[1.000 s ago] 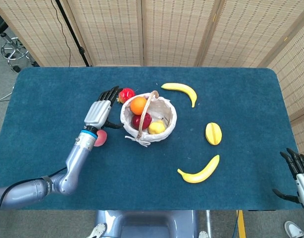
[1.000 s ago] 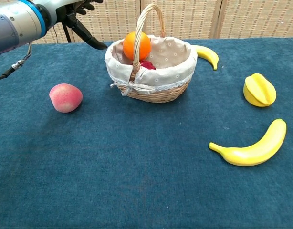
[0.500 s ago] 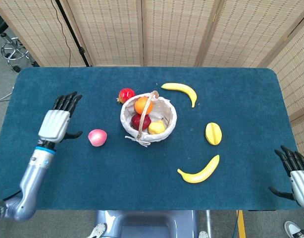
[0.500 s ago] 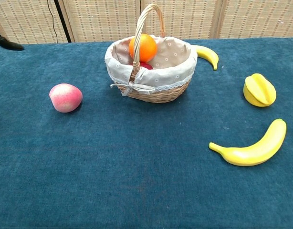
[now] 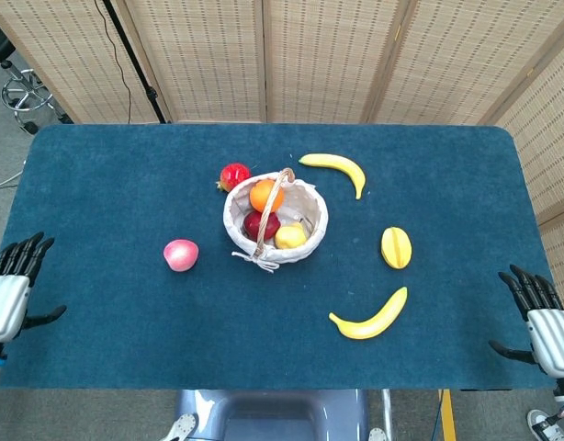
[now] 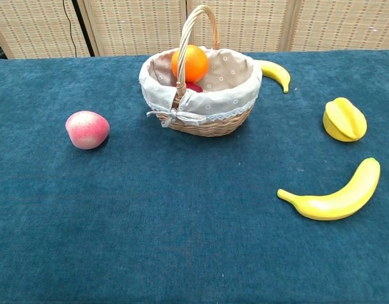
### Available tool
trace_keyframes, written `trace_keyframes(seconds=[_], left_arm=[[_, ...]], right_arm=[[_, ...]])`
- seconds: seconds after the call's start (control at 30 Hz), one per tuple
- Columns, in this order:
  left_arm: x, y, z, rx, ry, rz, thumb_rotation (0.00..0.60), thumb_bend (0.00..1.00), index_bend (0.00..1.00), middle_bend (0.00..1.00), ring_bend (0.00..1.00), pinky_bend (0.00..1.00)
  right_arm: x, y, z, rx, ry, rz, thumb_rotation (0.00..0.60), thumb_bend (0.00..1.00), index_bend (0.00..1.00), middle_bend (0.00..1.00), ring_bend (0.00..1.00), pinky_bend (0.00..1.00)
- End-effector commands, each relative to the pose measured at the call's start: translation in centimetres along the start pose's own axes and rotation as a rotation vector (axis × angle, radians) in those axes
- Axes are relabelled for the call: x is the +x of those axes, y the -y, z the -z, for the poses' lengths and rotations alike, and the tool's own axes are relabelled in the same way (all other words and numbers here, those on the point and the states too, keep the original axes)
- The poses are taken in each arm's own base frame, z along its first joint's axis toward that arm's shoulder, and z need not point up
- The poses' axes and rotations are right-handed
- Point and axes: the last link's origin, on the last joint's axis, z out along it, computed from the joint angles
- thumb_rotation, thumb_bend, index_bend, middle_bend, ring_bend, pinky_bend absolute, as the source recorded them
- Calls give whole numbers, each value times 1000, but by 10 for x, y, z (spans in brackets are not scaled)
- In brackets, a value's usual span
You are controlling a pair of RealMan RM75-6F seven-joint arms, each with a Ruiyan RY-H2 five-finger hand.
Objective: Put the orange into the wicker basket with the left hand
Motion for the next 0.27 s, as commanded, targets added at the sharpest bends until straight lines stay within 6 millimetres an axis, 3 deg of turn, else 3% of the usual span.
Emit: trace_keyframes(seconds=[0.03,0.27], left_arm=[[-1,14,21,14,-6,-23,600,127,35,0,0,47],[-1,17,27,6,-33,-35,600,127,34,0,0,47]], right_arm=[[0,5,-1,10,-5,9,600,0,6,0,0,0],[1,12,-1,26,-11,13,600,0,9,0,0,0]])
